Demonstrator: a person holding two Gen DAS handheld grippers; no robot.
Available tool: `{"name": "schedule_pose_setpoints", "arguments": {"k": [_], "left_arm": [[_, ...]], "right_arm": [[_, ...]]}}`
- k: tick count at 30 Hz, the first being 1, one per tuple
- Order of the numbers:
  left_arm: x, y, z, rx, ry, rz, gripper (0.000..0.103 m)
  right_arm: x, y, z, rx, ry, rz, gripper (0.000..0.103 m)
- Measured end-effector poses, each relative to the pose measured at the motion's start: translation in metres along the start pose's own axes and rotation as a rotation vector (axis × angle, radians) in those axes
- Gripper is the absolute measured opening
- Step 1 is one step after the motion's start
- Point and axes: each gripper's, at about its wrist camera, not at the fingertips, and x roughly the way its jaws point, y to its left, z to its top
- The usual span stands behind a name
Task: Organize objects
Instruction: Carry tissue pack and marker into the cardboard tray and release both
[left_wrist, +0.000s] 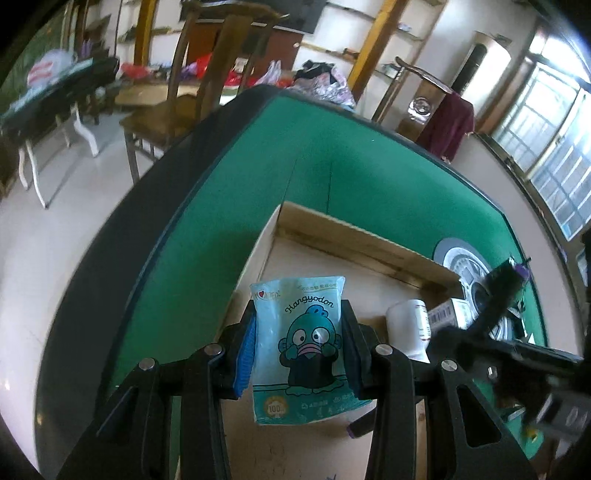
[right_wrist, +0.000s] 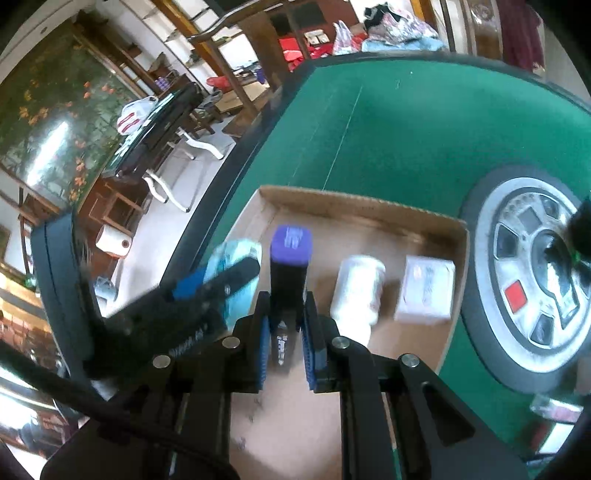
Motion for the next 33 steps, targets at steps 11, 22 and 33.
{"name": "schedule_pose_setpoints", "arguments": {"k": [11,22,33], "left_arm": [[0.009,-0.003,-0.006,0.023,0.001,0.034,0.038],[-0.005,-0.014,-0.008,0.047,-0.028,0.094,0.054],[-0.058,-0.066,-0.038,0.165,-0.118,0.146,0.055]], "right_arm": [[0.046,-0.018,0.014,0.070,0.076,-0.012,0.013],[0.005,-0.017,0.003,0.040,0.004,-0.046,0.021],[-0.080,-0.038,-0.060,-0.022,-0.125,-0.100,0.036]]}}
